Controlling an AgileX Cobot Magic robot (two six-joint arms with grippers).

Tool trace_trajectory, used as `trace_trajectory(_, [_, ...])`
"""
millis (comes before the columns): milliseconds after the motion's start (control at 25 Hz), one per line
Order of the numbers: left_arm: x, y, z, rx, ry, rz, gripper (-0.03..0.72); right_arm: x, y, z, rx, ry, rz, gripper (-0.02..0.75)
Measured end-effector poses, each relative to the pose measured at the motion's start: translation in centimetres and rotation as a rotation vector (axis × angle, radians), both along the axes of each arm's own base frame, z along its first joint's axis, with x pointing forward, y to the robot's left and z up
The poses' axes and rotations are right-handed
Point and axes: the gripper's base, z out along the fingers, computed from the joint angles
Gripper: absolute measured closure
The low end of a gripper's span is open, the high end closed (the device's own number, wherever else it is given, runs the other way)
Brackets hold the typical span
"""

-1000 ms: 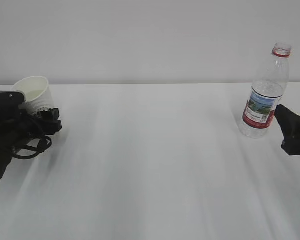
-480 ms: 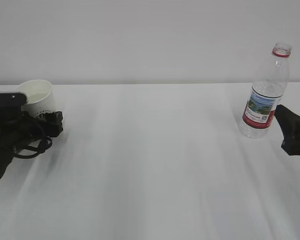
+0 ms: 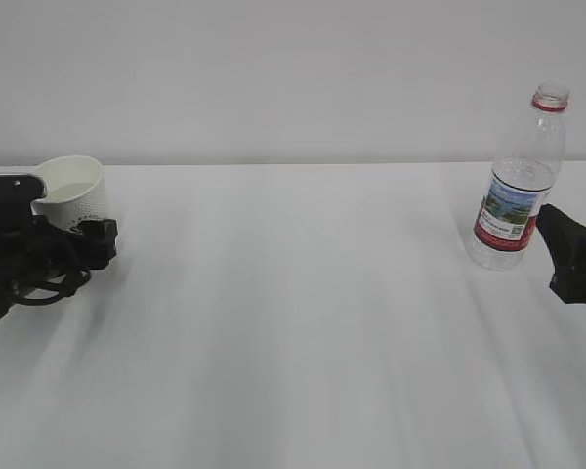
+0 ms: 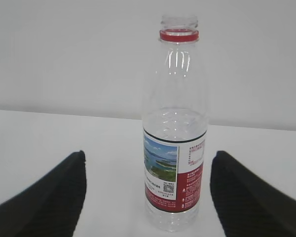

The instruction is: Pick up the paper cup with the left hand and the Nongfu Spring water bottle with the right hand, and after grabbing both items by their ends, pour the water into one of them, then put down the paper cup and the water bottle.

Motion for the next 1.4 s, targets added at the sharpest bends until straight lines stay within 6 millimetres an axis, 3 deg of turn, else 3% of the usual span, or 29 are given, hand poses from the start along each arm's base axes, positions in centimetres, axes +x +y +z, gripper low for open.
trace_trajectory(840, [-1.5,-0.1,4.6,-0.012,0.170,-0.016,0.044,0.0,-0.1,0.0,0.005,0.001,-0.010,0.149])
trace_trajectory(1400, [-1.9,-0.2,4.6,0.012,0.222,-0.051,0.034,0.0,-0.1,0.0,0.007,0.001,-0.010,0.149])
